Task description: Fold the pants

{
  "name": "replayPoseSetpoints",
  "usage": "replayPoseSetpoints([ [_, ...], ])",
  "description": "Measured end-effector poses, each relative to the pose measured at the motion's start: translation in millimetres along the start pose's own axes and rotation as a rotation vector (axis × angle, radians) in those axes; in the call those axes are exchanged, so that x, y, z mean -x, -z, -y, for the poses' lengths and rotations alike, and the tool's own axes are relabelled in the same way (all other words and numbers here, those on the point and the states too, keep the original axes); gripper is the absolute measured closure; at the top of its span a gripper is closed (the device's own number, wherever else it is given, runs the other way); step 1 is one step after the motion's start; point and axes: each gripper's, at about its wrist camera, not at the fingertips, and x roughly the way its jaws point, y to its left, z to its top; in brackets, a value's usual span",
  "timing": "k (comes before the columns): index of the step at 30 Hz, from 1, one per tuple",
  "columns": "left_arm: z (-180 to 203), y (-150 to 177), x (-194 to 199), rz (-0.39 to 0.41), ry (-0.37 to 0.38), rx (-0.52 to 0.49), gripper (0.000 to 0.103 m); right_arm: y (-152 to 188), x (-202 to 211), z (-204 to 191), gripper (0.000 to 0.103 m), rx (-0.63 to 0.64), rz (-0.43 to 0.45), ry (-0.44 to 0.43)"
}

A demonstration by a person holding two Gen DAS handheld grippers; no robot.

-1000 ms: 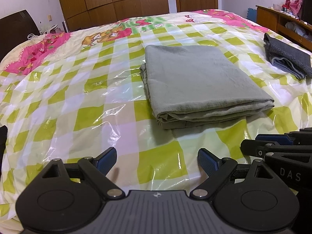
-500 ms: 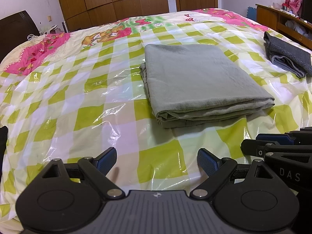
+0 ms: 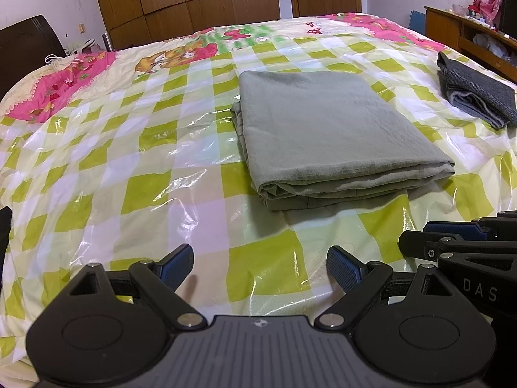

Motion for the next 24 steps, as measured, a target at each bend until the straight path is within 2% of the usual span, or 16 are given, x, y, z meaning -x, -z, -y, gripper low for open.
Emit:
replayPoseSetpoints([
  [24, 0.4, 0.5, -1.2, -0.008, 0.006, 0.006, 0.004, -0.1, -0.1, -0.2, 0.078, 0.000, -0.001, 0.001],
])
